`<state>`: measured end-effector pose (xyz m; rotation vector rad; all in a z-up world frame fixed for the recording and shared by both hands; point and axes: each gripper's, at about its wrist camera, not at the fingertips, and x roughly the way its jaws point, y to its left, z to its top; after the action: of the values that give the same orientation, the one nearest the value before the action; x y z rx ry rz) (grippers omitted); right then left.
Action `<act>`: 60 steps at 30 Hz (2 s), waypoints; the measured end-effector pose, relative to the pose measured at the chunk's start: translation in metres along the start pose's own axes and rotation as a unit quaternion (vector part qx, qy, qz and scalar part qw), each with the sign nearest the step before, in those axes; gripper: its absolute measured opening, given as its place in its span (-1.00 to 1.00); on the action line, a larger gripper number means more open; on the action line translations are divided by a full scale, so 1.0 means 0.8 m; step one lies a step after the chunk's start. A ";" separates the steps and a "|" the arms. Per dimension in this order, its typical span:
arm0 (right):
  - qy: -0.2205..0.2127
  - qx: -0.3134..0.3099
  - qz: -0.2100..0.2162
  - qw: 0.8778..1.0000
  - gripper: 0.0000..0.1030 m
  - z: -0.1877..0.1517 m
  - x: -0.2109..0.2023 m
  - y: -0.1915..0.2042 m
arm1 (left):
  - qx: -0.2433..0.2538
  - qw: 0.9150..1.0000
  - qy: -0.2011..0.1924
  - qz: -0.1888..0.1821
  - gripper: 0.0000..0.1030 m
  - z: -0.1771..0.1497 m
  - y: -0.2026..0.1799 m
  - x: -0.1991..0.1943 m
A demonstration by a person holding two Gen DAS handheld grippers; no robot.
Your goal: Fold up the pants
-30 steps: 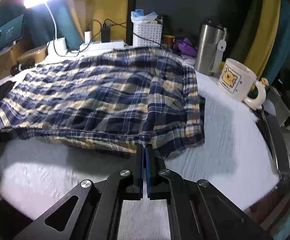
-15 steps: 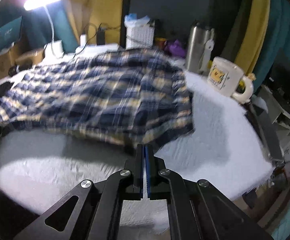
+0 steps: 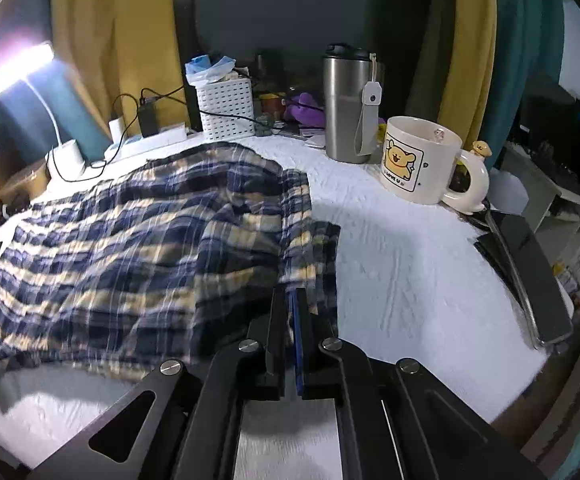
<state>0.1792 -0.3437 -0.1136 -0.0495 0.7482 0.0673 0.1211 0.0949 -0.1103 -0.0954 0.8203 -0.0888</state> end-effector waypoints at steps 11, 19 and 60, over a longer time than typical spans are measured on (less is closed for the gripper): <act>0.058 0.021 -0.028 0.998 1.00 0.003 0.053 -0.037 | -0.036 0.996 0.060 0.048 0.21 -0.002 0.039 0.053; 0.020 0.028 -0.032 0.999 0.98 -0.001 0.028 -0.046 | -0.027 0.997 0.050 0.052 0.21 0.006 0.041 0.047; -0.063 -0.040 0.138 0.988 -0.87 0.034 -0.051 -0.011 | 0.023 0.998 0.011 0.061 0.21 0.025 0.009 0.009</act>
<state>0.1681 -0.3522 -0.0657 -0.0174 0.6220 0.3624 0.1405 0.1021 -0.1028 -0.0008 0.8440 0.0055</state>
